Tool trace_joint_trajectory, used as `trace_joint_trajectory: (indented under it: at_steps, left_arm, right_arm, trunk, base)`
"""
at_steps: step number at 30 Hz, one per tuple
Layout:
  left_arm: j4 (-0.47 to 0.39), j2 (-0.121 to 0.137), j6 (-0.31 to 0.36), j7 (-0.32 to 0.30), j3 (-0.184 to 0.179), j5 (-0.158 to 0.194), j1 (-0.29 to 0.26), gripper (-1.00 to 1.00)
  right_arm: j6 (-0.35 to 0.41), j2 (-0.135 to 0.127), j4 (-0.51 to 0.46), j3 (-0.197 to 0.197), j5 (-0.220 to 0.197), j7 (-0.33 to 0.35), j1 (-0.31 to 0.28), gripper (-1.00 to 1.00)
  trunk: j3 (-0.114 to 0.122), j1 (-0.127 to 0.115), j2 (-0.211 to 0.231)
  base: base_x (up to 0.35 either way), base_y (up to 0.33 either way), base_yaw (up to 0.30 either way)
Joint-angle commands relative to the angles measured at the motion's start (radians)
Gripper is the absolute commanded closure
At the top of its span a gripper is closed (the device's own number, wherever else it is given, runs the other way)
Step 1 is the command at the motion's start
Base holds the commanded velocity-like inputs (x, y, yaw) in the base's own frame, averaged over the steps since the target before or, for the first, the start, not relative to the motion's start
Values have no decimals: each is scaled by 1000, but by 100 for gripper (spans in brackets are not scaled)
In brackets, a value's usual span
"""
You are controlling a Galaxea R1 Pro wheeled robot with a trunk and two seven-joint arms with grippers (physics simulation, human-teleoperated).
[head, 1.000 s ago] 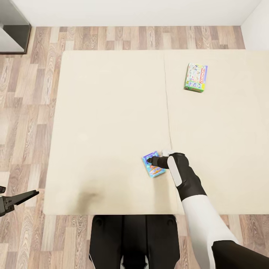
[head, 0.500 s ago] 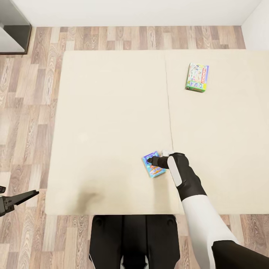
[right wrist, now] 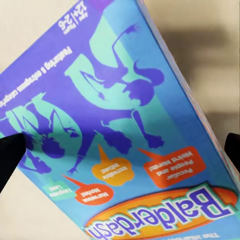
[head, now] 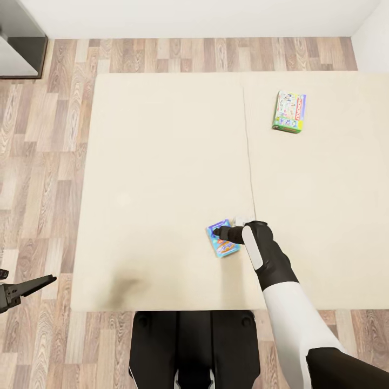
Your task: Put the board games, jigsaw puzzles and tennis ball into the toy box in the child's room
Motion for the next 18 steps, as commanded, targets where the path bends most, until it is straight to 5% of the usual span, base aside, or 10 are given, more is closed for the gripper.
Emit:
trace_joint_trajectory:
  at_steps: [1, 18]
  left_arm:
    - [0, 0, 11, -5, 0, -2, -1, -100]
    - [0, 0, 11, -5, 0, -1, -1, -100]
  right_arm:
    - [2, 1, 4, -2, -18, -7, 0, -100]
    - [2, 1, 4, -3, -18, -8, 0, -100]
  trunk:
    - [-1, 1, -1]
    - [-1, 1, -1]
  base:
    - [0, 109, 0]
    - [0, 43, 0]
